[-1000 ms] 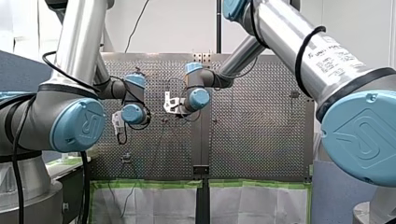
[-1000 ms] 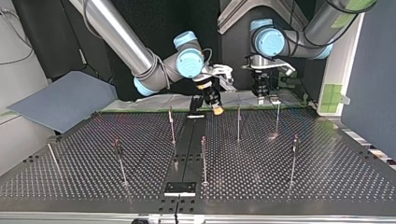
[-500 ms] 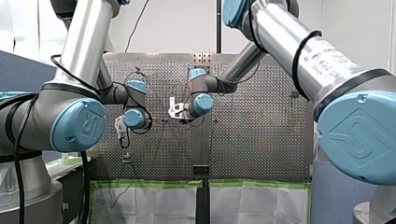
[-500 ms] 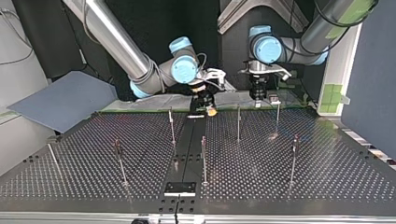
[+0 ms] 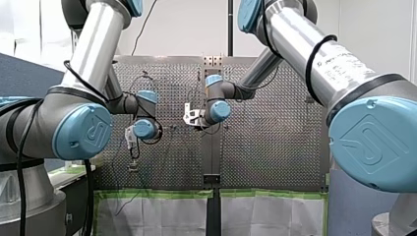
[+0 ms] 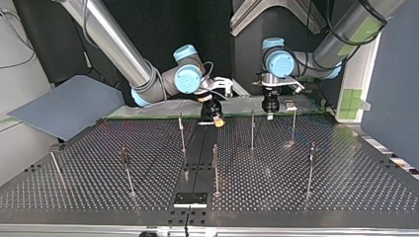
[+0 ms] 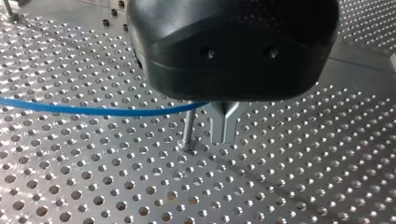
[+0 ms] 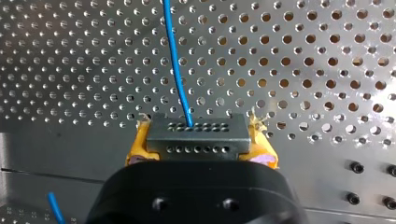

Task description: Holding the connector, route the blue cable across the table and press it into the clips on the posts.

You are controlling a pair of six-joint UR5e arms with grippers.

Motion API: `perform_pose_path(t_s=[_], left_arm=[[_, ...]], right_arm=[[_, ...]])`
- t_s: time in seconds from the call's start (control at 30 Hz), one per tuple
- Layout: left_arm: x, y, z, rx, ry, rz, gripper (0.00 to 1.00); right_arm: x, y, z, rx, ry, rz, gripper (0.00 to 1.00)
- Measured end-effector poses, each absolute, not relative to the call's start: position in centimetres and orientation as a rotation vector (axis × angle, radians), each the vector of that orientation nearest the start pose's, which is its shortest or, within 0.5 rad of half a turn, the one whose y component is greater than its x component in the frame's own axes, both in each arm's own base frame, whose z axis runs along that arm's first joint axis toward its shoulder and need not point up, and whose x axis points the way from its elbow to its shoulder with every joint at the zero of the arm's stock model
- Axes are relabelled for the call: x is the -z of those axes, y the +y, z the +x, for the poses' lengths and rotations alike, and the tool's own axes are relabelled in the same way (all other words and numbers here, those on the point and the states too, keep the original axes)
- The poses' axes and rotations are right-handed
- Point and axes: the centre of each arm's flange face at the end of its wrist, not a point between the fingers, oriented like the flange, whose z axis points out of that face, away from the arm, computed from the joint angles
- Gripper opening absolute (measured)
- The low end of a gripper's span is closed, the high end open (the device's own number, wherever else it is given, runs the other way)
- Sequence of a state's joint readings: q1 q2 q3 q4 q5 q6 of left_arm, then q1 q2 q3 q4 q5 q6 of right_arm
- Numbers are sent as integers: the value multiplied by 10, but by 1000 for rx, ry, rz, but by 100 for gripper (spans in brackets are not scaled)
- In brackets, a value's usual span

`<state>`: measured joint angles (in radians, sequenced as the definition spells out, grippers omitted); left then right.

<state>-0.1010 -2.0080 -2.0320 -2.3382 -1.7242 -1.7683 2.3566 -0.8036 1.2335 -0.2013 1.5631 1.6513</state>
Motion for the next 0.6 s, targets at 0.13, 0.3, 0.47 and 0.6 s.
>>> perform_pose_path(t_s=[0.13,0.3,0.47,0.6], left_arm=[[-139,-168,509,99,1635,-199,0],[-150,-166,523,104,1620,-197,0],[-155,-163,533,119,1614,-191,0],[-150,-164,543,139,1631,-178,0]], right_arm=[[-185,-422,606,2142,1199,-2595,0],[-185,-430,601,2144,1217,-2594,0],[-186,-440,594,2150,1243,-2592,0],[-187,-447,590,2156,1259,-2589,0]])
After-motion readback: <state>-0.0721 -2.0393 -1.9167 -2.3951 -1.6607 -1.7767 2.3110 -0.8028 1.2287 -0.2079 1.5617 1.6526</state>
